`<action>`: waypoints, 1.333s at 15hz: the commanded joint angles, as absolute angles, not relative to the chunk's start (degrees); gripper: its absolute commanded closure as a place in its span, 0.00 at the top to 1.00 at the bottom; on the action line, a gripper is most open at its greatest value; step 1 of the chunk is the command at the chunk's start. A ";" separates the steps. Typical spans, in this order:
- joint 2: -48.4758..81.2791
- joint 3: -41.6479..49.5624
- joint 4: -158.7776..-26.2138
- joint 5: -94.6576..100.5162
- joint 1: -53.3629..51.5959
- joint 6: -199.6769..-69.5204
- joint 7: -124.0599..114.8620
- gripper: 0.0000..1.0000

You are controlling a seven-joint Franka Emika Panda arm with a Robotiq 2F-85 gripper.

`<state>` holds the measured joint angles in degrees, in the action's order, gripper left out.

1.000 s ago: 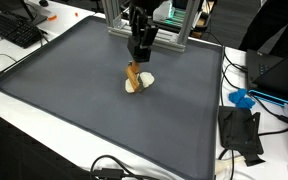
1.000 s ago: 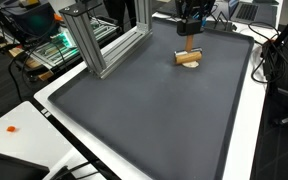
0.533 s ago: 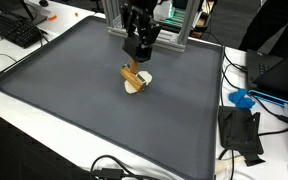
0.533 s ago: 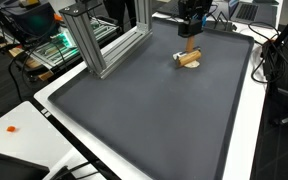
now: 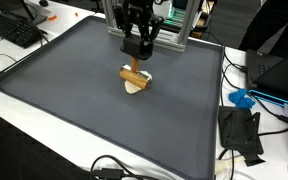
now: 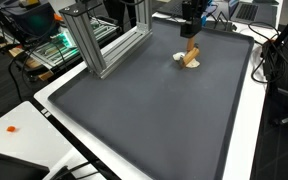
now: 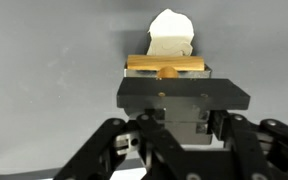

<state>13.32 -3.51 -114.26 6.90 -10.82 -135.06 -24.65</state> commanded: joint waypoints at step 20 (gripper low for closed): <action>8.37 -8.93 -121.22 3.20 -5.56 -136.31 38.32 0.29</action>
